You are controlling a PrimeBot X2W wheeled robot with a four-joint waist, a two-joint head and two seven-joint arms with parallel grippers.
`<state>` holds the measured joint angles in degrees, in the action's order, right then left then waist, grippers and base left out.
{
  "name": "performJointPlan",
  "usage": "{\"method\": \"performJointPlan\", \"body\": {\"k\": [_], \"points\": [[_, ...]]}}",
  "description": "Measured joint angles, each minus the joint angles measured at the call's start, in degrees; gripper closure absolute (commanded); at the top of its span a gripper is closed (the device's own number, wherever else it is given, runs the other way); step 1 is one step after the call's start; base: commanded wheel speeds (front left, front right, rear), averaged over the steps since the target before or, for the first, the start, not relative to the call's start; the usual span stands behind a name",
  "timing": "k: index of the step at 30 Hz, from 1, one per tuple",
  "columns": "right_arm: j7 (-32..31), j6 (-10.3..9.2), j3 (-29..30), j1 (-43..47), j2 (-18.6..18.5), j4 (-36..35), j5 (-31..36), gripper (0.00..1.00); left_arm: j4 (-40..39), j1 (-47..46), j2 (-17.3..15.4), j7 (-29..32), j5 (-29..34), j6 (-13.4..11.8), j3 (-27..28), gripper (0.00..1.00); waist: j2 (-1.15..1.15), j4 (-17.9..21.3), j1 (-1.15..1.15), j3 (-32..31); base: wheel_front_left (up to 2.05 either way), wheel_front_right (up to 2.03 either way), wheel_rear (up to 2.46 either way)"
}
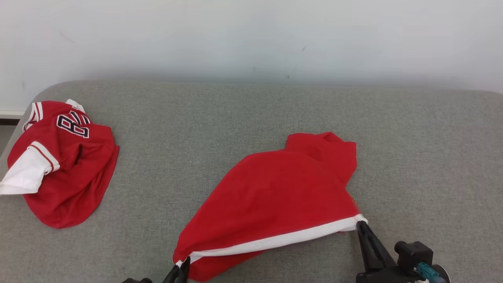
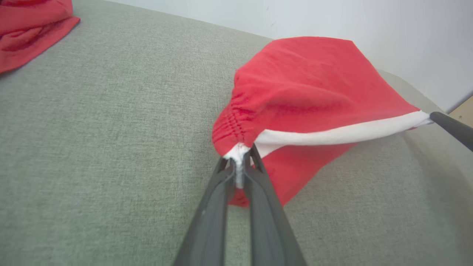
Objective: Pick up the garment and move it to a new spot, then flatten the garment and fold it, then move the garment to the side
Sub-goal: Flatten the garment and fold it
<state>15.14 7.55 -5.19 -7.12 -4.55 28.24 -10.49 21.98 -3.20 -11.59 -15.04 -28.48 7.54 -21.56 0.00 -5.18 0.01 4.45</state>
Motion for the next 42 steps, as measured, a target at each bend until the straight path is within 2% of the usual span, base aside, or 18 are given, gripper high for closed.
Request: {"method": "performJointPlan", "body": {"k": [1,2,7,17,33,34,35,37,42], "points": [[0.0,0.0,0.1,0.3,0.0,-0.1,0.0,0.0,0.3,0.0,0.2,0.0,0.0,0.0,-0.1,0.15,0.0,0.0,0.0,-0.1,0.0,0.0,0.0],[0.0,0.0,0.2,0.5,0.1,-0.3,0.0,0.0,0.7,0.2,0.3,0.0,0.0,0.0,-0.1,0.0,0.0,0.0,0.0,-0.3,0.0,0.0,0.0],[0.0,0.0,0.7,1.8,-0.2,-1.9,-0.6,0.0,0.8,0.8,0.2,0.0,-0.4,0.0,0.2,0.0,0.0,0.4,0.0,-0.8,0.0,0.0,0.0],[0.0,0.0,-0.8,1.1,-4.1,-0.9,-0.6,0.0,-0.2,2.1,-0.9,0.0,-1.8,0.0,0.1,0.0,0.0,0.3,0.0,-0.7,0.0,0.0,0.0],[0.0,0.0,-8.0,-6.4,-6.2,10.3,-5.5,0.0,2.4,-2.1,-1.4,0.0,-4.5,0.0,-3.9,0.0,0.0,-1.2,-0.01,1.2,0.0,0.0,0.0],[0.0,0.0,-8.6,-7.1,-6.2,11.0,-6.1,0.67,2.9,-2.6,-1.4,0.0,-5.2,0.0,-4.4,0.0,0.0,-1.3,-0.01,1.4,0.0,0.0,0.0],[0.0,0.0,-9.2,-7.8,-6.3,11.5,-6.4,1.0,3.4,-3.1,-1.4,0.0,-5.8,0.0,-4.8,0.2,0.0,-1.3,-0.01,1.6,0.0,0.0,0.0],[0.0,0.0,-10.2,-9.0,-6.4,12.2,-7.0,1.0,3.8,-4.1,-1.1,0.0,-6.7,0.0,-5.0,1.0,0.0,-1.6,-0.01,1.9,0.0,0.0,0.0],[0.0,0.0,-9.9,-9.3,-7.0,10.3,-7.2,1.0,3.5,-5.0,-1.2,0.0,-6.9,0.0,-6.2,1.0,0.0,-1.7,-0.01,1.5,0.0,0.0,0.0]]}}
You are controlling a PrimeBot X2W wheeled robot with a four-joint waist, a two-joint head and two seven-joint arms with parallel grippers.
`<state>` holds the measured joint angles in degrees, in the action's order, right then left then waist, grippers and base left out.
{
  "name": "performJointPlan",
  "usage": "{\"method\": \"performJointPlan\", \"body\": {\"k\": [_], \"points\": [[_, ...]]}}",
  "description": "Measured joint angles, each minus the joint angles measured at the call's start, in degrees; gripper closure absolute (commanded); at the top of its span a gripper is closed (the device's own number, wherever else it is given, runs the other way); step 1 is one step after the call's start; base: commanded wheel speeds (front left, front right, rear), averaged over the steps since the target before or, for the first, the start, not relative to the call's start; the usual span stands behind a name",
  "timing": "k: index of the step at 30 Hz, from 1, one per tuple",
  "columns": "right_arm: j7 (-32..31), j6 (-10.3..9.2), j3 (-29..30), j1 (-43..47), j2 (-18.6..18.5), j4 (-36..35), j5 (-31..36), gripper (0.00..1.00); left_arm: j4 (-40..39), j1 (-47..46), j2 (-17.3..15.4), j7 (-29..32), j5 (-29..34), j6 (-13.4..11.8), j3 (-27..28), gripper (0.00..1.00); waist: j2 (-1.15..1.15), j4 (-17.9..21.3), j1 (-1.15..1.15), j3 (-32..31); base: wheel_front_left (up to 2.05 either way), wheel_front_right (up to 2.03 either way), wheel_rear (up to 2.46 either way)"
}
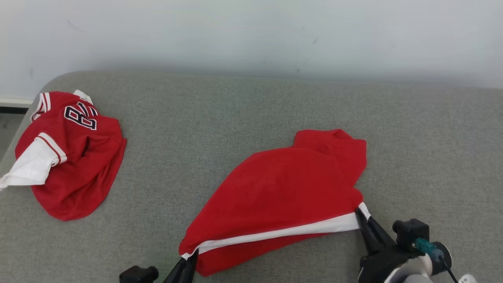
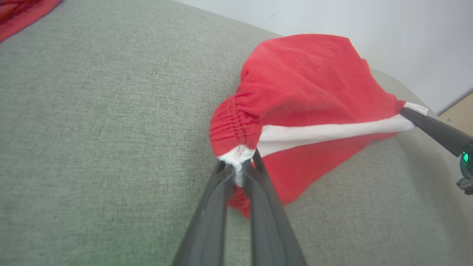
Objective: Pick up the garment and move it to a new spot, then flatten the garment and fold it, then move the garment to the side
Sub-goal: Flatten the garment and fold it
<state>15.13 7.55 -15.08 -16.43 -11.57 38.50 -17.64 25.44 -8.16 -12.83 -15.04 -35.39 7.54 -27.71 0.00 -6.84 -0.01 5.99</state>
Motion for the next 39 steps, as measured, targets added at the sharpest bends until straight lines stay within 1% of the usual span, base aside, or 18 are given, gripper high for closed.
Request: {"method": "performJointPlan", "body": {"k": [4,5,7,10,14,18,21,22,25,27,29,31,34,37,38,39], "points": [[0.0,0.0,1.7,4.0,-0.7,-4.1,0.1,1.0,-2.4,2.4,-0.6,0.0,0.6,0.0,1.8,1.0,0.0,0.1,0.0,-1.3,0.0,0.0,0.0],[0.0,0.0,2.8,6.8,-1.0,-6.8,-0.1,1.0,-4.1,4.2,-0.9,0.0,1.1,0.0,2.6,1.0,0.0,0.2,0.0,-1.9,0.0,0.0,0.0],[0.0,0.01,3.4,9.6,-1.2,-9.3,-0.3,1.0,-5.9,5.9,-1.0,0.0,1.7,0.0,3.4,1.0,0.0,0.5,0.01,-2.3,0.0,0.0,0.0],[0.0,0.01,4.6,13.0,-1.0,-12.1,-1.8,1.0,-8.2,7.5,-1.0,0.0,3.0,0.0,4.3,1.0,0.0,1.1,0.01,-2.6,0.0,0.0,0.0],[0.0,0.0,3.9,14.1,-1.3,-15.4,-3.6,1.0,-10.9,7.8,-1.4,0.0,3.8,0.0,4.0,1.0,0.0,2.1,0.01,-2.6,0.0,0.0,0.0],[0.0,0.0,2.5,11.7,-2.3,-17.8,-6.6,1.0,-12.9,4.2,-4.1,0.0,4.4,0.0,0.9,1.0,0.0,3.1,0.01,-2.3,0.0,0.0,0.0],[-0.6,0.0,2.1,8.0,-3.3,-19.3,-9.3,1.0,-14.1,-1.8,-7.4,0.7,3.9,0.0,-2.0,1.0,0.0,3.4,0.0,-1.8,0.0,0.0,0.0],[-1.1,0.0,2.3,6.4,-3.5,-19.7,-11.1,1.0,-14.6,-4.3,-8.6,1.3,3.6,0.0,-3.1,1.0,0.0,3.5,0.0,-1.5,0.0,0.0,0.0],[-2.6,0.0,3.0,0.5,-4.8,-20.2,-13.7,1.0,-16.3,-13.6,-12.4,3.6,2.5,0.0,-5.8,1.0,0.0,3.6,0.0,-0.5,0.0,0.0,0.0],[-4.3,0.0,3.6,-4.2,-5.5,-20.2,-16.3,1.0,-17.1,-20.6,-14.0,4.8,-0.4,0.0,-6.7,1.0,0.0,3.7,0.0,0.6,0.0,0.0,0.0],[-6.6,0.0,3.4,-9.7,-5.8,-20.2,-18.4,1.0,-17.6,-28.3,-16.3,6.8,-2.3,0.0,-9.1,1.0,0.0,3.8,0.0,1.9,0.0,0.0,0.0],[-9.2,0.0,3.2,-16.1,-5.9,-19.8,-20.9,1.0,-17.5,-35.6,-18.0,9.3,-6.6,0.0,-10.9,1.0,0.0,4.1,0.0,3.5,0.0,0.0,0.0],[-12.4,0.0,3.9,-26.6,-5.8,-18.1,-24.6,1.0,-16.7,-46.2,-19.2,12.2,-13.3,0.0,-11.4,1.0,0.0,4.7,0.0,6.2,0.0,0.0,0.0],[-14.9,0.0,4.5,-36.5,-5.6,-15.2,-26.9,1.0,-14.4,-56.6,-20.2,14.2,-18.4,0.0,-12.4,1.0,0.0,5.4,-0.01,9.2,0.0,0.0,0.0],[-14.9,0.0,4.5,-36.5,-5.6,-15.2,-26.9,1.0,-14.4,-56.6,-20.2,14.2,-18.4,0.0,-12.4,1.0,0.0,5.4,-0.01,9.2,0.0,0.0,0.0],[-15.6,0.0,4.7,-39.7,-5.6,-14.3,-27.6,1.0,-13.8,-59.7,-20.3,14.7,-19.5,0.0,-12.7,1.0,-0.01,5.6,-0.01,10.2,0.0,0.0,0.0]]}}
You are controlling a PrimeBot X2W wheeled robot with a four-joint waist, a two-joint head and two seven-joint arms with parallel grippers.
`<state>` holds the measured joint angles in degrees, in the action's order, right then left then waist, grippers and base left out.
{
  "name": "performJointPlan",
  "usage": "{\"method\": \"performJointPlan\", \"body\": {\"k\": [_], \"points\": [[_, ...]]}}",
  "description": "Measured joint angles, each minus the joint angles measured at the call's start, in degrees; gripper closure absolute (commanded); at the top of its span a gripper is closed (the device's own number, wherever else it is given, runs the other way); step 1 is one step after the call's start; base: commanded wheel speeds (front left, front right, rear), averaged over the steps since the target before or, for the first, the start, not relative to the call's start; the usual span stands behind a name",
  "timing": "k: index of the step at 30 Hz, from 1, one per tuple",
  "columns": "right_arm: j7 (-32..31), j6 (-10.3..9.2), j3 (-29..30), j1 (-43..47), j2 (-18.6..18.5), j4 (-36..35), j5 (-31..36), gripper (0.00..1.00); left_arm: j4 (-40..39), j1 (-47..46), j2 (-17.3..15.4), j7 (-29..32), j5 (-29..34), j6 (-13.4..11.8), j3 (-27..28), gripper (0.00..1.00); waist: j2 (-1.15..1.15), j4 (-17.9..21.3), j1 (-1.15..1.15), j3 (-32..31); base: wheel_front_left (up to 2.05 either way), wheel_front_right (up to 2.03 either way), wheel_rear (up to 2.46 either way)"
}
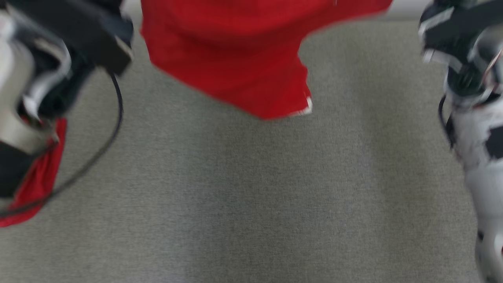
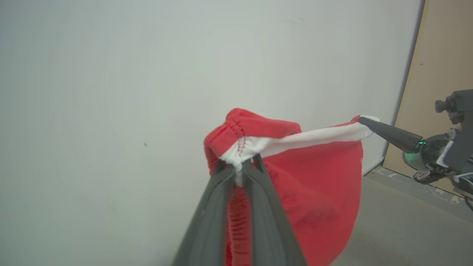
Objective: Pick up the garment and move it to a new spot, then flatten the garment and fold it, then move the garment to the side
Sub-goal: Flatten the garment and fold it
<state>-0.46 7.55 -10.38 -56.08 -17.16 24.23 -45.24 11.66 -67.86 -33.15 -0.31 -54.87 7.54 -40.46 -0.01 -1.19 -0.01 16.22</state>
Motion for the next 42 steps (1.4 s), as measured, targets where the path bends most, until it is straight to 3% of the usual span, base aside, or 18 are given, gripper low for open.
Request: {"method": "performJointPlan", "body": {"k": [7,12,18,23,25,26,32,38,42], "points": [[-4.2,0.0,3.1,-21.0,2.5,9.3,-4.3,1.0,8.4,-19.1,0.3,1.8,-6.6,0.0,-3.1,1.0,0.0,2.3,-0.01,6.9,0.0,0.0,0.0],[-4.1,0.0,4.7,-32.7,3.1,17.7,-2.3,1.0,14.3,-29.7,2.5,0.5,-9.4,0.0,-3.9,1.0,0.0,4.3,-0.01,10.8,0.0,0.0,0.0],[-2.8,0.0,4.3,-40.1,3.2,22.7,-0.6,1.0,19.3,-37.5,4.8,-0.9,-10.4,0.0,-7.2,1.0,-0.01,6.0,0.0,14.2,0.0,0.0,0.0],[-1.6,0.0,2.4,-41.3,3.4,23.2,-0.6,1.0,22.3,-39.3,5.5,-2.4,-11.9,0.0,-10.1,1.0,0.0,6.8,0.0,16.0,0.0,0.0,0.0],[-1.5,0.0,1.3,-40.8,3.1,22.7,-0.7,1.0,22.5,-39.2,5.5,-3.4,-13.3,0.0,-10.7,1.0,0.0,7.1,0.0,16.4,0.0,0.0,0.0],[-0.9,0.0,-0.7,-37.5,2.1,20.1,-2.6,1.0,21.4,-36.8,4.6,-6.4,-16.0,0.0,-11.4,1.0,0.0,7.5,0.01,16.6,0.0,0.0,0.0],[0.0,0.0,-5.3,-25.5,-1.4,12.6,-6.4,1.0,17.0,-26.5,1.9,-10.9,-18.2,0.0,-14.4,1.0,0.0,7.4,0.02,14.6,0.0,0.0,0.0],[0.1,0.0,-8.8,-8.6,-6.5,4.7,-10.0,1.0,10.4,-9.7,0.2,-14.0,-20.8,-0.5,-14.7,1.0,0.01,6.7,0.02,11.0,0.0,0.0,0.0],[0.8,0.0,-8.6,3.5,-8.8,0.1,-13.0,1.0,4.6,3.5,0.1,-14.5,-22.2,-2.6,-12.2,1.0,0.02,6.0,0.03,8.1,0.0,0.0,0.0]]}}
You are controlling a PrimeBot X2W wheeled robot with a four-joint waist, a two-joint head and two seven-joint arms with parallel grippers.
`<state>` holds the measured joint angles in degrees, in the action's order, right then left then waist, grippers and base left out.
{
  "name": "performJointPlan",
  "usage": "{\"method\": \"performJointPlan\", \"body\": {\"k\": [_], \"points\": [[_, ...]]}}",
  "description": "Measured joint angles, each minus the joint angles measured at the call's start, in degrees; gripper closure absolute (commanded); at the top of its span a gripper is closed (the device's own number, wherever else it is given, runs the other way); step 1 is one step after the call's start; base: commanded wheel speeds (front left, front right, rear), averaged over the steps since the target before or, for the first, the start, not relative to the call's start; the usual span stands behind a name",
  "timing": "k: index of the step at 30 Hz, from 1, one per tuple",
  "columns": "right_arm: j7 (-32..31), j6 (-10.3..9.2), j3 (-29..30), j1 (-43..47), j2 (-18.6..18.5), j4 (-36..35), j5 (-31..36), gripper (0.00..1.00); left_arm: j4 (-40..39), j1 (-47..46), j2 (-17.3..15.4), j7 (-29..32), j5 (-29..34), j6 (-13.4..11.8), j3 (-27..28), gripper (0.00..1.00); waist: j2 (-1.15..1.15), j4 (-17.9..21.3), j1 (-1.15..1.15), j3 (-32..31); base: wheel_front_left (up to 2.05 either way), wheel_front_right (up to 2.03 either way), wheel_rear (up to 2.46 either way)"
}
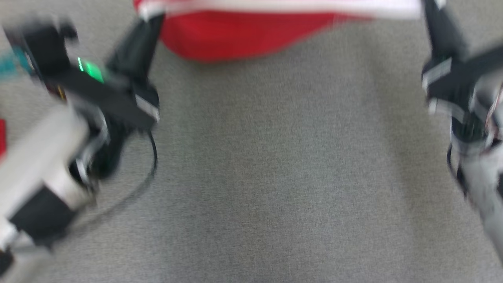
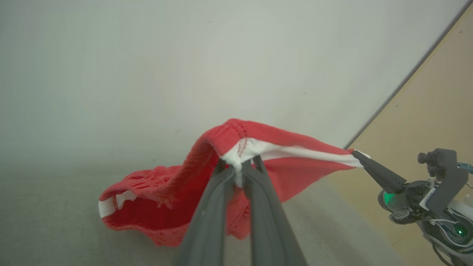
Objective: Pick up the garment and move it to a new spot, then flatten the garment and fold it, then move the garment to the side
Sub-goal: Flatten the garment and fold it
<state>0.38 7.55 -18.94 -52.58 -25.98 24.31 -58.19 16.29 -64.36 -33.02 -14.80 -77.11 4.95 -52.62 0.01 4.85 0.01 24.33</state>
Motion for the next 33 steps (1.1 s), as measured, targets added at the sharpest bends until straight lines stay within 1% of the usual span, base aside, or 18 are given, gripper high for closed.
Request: {"method": "performJointPlan", "body": {"k": [3,5,7,9,11,13,14,19,21,23,27,31,33], "points": [[0.9,0.0,0.8,9.3,-1.1,-2.7,-1.6,1.0,-4.1,9.7,0.3,-0.1,2.8,-1.6,3.8,1.0,0.0,-0.6,0.0,-2.2,0.0,0.0,0.0],[1.5,0.01,1.3,14.7,-1.0,-4.1,-2.7,1.0,-6.4,16.3,0.6,-0.1,3.8,-1.7,5.6,1.0,0.01,-0.9,0.01,-3.5,0.0,0.0,0.0],[1.7,0.01,1.5,19.8,-0.7,-5.5,-3.4,1.0,-8.2,22.7,1.4,-0.1,5.3,-2.5,9.3,1.0,0.0,-1.2,0.01,-4.8,0.0,0.0,0.0],[2.2,0.01,1.6,24.1,-0.3,-6.6,-3.7,1.0,-9.6,28.1,1.9,-0.1,7.5,-2.0,10.7,1.0,0.0,-1.5,0.0,-6.1,0.0,0.0,0.0],[3.0,0.01,2.3,28.0,-0.2,-7.5,-3.8,1.0,-9.9,33.3,2.3,-0.1,9.9,-1.3,11.1,1.0,0.0,-1.7,0.01,-7.3,0.0,0.0,0.0],[3.2,0.01,2.1,31.9,-0.2,-8.6,-3.7,1.0,-9.7,37.9,3.0,-0.1,12.5,-1.3,12.2,1.0,0.0,-1.8,0.01,-8.5,0.0,0.0,0.0],[3.1,0.01,2.1,35.6,0.0,-9.5,-3.9,1.0,-9.5,41.7,4.2,-0.1,15.0,-0.9,13.8,1.0,0.0,-2.0,0.0,-9.6,0.0,0.0,0.0],[2.2,0.01,1.4,44.9,0.0,-11.4,-4.2,1.0,-7.9,50.5,7.5,-0.1,22.3,0.6,15.5,1.0,0.01,-2.4,0.0,-12.2,0.0,0.0,0.0],[2.2,0.01,1.9,48.1,0.1,-11.9,-4.6,1.0,-6.7,53.4,8.3,-0.1,25.3,1.1,15.6,1.0,0.01,-2.5,0.0,-13.3,0.0,0.0,0.0],[2.1,0.01,2.3,50.9,0.0,-12.5,-4.6,1.0,-6.1,56.2,9.4,-0.1,26.3,1.6,16.8,1.0,0.01,-2.7,0.0,-14.3,0.0,0.0,0.0],[1.0,0.01,3.3,55.1,0.0,-14.2,-4.9,1.0,-5.5,60.1,9.7,-0.1,30.8,2.2,18.3,1.0,0.01,-2.8,0.0,-16.1,0.0,0.0,0.0],[-1.1,0.02,4.1,59.2,0.0,-15.6,-5.3,1.0,-5.7,63.3,10.6,-0.1,32.4,2.6,21.3,1.0,0.0,-3.0,-0.01,-17.4,0.0,0.0,0.0],[-1.9,0.03,5.0,61.2,0.0,-16.2,-5.4,1.0,-5.8,64.5,10.7,-0.1,34.0,2.6,21.5,1.0,0.0,-3.3,-0.01,-17.8,0.0,0.0,0.0]]}}
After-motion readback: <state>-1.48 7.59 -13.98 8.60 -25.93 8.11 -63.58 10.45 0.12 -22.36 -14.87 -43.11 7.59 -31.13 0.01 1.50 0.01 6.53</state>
